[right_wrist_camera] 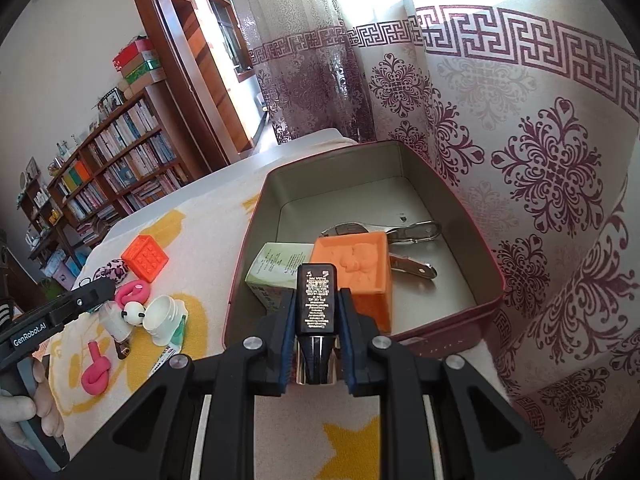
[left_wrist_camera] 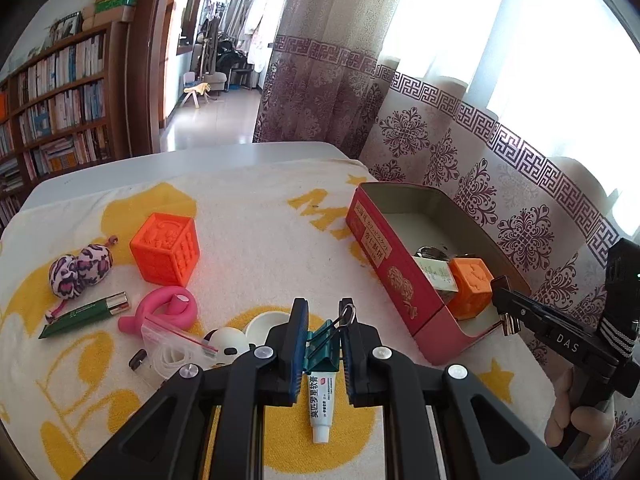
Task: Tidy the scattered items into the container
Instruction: 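Carry the lipstick tube into the red tin with the right gripper while the left holds the clip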
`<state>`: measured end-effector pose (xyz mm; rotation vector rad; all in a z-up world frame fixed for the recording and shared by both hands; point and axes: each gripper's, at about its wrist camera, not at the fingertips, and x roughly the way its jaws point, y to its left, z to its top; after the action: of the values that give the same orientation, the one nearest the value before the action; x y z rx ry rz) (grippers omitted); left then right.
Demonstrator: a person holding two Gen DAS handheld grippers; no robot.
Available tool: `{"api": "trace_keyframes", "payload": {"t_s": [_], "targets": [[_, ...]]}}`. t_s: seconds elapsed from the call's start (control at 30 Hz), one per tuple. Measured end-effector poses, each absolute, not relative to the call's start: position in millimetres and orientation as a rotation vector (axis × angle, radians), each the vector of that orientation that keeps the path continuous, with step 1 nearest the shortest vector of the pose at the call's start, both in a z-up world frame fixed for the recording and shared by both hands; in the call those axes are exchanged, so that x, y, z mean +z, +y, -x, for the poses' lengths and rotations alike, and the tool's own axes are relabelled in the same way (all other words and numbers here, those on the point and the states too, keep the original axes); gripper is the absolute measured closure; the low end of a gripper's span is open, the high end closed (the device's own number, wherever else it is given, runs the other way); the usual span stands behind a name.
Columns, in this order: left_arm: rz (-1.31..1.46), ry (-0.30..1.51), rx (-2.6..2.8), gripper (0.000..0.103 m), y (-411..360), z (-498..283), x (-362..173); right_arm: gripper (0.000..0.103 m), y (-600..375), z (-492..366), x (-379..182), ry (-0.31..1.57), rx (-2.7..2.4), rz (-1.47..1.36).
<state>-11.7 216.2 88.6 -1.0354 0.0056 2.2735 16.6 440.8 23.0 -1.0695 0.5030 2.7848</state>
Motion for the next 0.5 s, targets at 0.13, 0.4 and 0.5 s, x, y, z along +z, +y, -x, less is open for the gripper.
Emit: {"api": "trace_keyframes", "payload": {"t_s": [0.13,0.4,0.5], "targets": [[1.031,0.011,2.266,0.086,223,11,90,0.081,445,-7,20,0.494,2.783,1.098],[1.042,0.016,2.242,0.086,232,14,88,0.081,447,4,25,0.410,2.803,1.035],[1.044,0.020,2.232,0.086,236,14,86,0.081,446,11,27,0.355,2.806,1.007]]}}
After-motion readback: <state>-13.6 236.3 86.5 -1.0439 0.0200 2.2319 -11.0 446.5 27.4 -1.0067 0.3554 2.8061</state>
